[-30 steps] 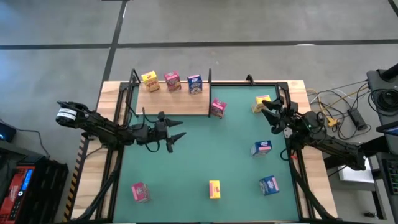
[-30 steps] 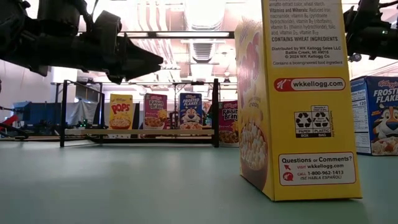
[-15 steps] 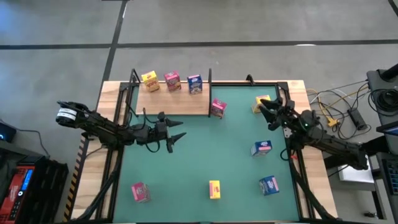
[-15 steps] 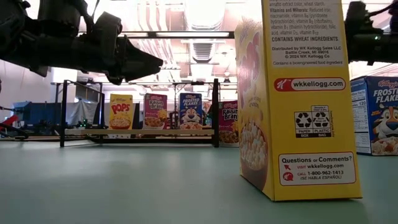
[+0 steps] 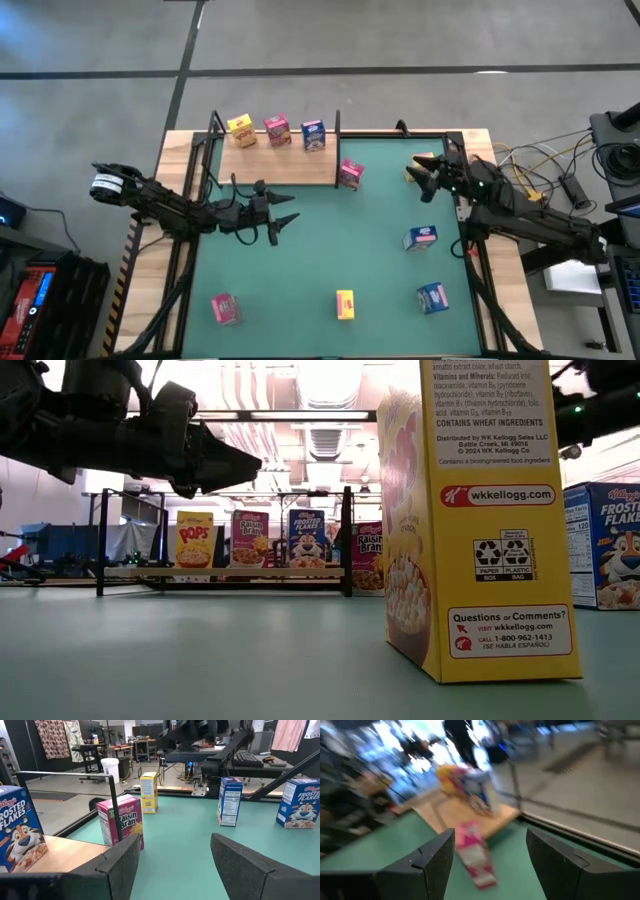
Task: Stack cereal on shelf
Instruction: Put the top pink cereal box on the shelf aligned with the other pink cereal box
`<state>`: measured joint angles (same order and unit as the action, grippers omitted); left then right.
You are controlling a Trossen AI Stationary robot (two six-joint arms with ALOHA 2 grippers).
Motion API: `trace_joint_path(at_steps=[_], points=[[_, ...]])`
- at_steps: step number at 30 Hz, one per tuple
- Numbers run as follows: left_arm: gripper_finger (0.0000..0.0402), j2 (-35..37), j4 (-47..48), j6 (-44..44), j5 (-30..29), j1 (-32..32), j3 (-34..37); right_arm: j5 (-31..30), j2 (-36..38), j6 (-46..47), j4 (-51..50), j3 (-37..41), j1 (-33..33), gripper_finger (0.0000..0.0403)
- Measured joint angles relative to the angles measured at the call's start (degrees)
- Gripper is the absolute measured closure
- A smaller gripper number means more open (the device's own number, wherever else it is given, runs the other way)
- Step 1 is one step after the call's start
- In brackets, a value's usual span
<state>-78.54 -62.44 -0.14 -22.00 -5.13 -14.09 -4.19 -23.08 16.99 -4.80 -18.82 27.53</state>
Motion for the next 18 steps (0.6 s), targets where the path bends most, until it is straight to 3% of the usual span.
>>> trace_joint_path(at_steps=[13,18], points=[[0.0174,0.0,-0.1,-0.9,0.0,0.1,0.8,-6.4,-10.9,-2.7,-32.7,-21.1,0.0,0.0168],[0.0174,0.0,0.0,-0.9,0.0,0.1,0.8,-8.1,-14.7,-2.2,-37.6,-25.8,0.0,0.0168]])
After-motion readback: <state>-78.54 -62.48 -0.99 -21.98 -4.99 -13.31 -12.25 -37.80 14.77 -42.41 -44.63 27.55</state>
